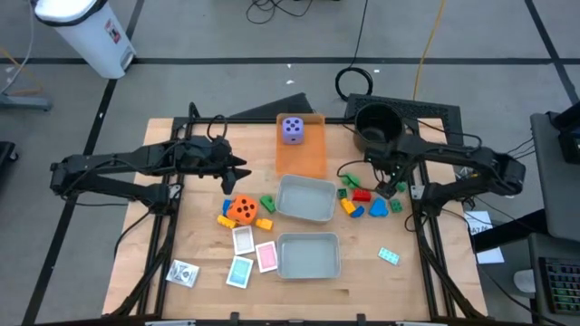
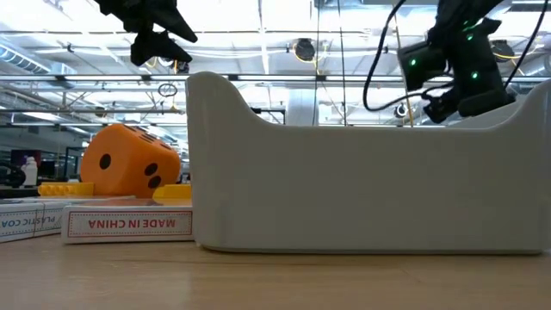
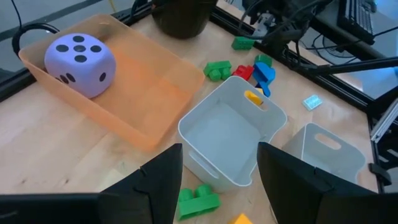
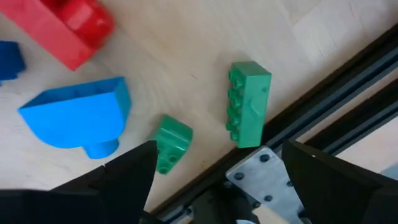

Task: Pick & Place Toys
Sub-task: Put the green game piece into the top gray bin

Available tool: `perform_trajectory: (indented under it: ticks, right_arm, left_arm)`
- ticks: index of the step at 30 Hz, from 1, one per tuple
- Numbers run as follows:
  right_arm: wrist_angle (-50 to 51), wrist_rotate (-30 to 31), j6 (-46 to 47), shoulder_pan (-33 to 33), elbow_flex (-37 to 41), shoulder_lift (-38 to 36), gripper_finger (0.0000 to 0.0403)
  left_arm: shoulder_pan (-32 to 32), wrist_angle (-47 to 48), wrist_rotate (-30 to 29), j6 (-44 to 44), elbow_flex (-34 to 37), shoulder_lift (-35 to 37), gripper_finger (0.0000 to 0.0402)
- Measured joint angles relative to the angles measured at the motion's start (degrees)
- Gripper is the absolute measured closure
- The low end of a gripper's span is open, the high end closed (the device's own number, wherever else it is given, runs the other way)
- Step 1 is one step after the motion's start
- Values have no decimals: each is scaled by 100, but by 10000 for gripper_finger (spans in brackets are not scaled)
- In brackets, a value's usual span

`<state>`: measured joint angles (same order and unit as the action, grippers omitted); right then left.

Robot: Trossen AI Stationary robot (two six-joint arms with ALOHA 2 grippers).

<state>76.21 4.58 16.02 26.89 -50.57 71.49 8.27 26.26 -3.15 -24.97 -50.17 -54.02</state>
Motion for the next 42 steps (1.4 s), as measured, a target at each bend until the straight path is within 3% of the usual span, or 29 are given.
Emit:
perform_trajectory:
  ticks: [12, 33, 37, 42]
  right_arm:
    - [-293, -3, -773, 632, 0, 455, 73]
    - [-1050, -17, -473, 805, 944, 550, 75]
    - [-1174, -17, -473, 805, 944, 550, 97]
    - [-1200, -17, -484, 805, 944, 550, 152]
  left_arm:
    - [0, 1, -1, -72, 0, 0, 190]
    - [0, 4, -197, 38, -2, 0, 190]
    - [0, 4, -197, 18, -2, 0, 190]
    - [0, 4, -197, -70, -2, 0, 190]
